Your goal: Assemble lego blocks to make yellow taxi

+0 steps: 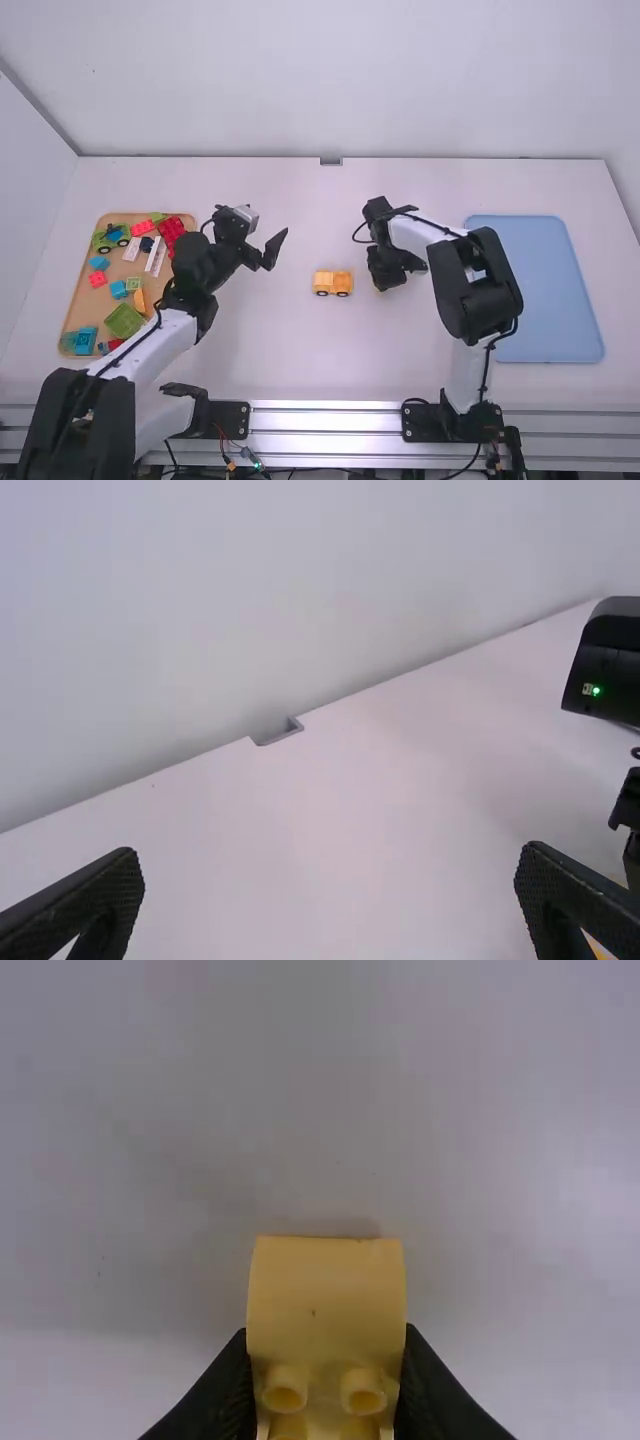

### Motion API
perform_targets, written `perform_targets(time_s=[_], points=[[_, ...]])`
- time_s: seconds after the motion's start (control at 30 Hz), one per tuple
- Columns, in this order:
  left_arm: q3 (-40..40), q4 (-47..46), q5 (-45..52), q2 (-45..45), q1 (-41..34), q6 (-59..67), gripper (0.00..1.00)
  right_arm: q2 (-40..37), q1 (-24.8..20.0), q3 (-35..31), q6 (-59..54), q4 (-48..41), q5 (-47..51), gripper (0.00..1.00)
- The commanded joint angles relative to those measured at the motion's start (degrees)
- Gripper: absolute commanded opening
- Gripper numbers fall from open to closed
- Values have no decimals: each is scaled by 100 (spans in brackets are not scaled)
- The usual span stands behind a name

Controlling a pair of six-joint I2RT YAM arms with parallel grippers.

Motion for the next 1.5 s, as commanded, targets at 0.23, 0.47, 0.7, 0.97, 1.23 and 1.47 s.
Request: perform_targets(time_s=[0.23, 0.47, 0.7, 0.97, 1.23, 1.47], points=[[-7, 61, 20, -83, -13, -39, 99, 68, 17, 52, 1526, -7, 63, 16], [-7, 61, 20, -83, -13, -39, 99, 68, 13, 55, 1517, 11, 61, 95], [-7, 61, 22, -83, -13, -37, 99, 66, -42, 136, 955, 15, -243, 99], [-7, 57, 11, -83, -13, -35, 99, 17, -398, 1526, -1014, -1670, -654, 98], [-7, 120, -22, -83, -9, -37, 99, 17, -850, 3115, -4212, -2883, -402, 99], [-13, -24, -391, -83, -9, -35, 99, 17, -1228, 3241, -5759, -1980, 844, 99]])
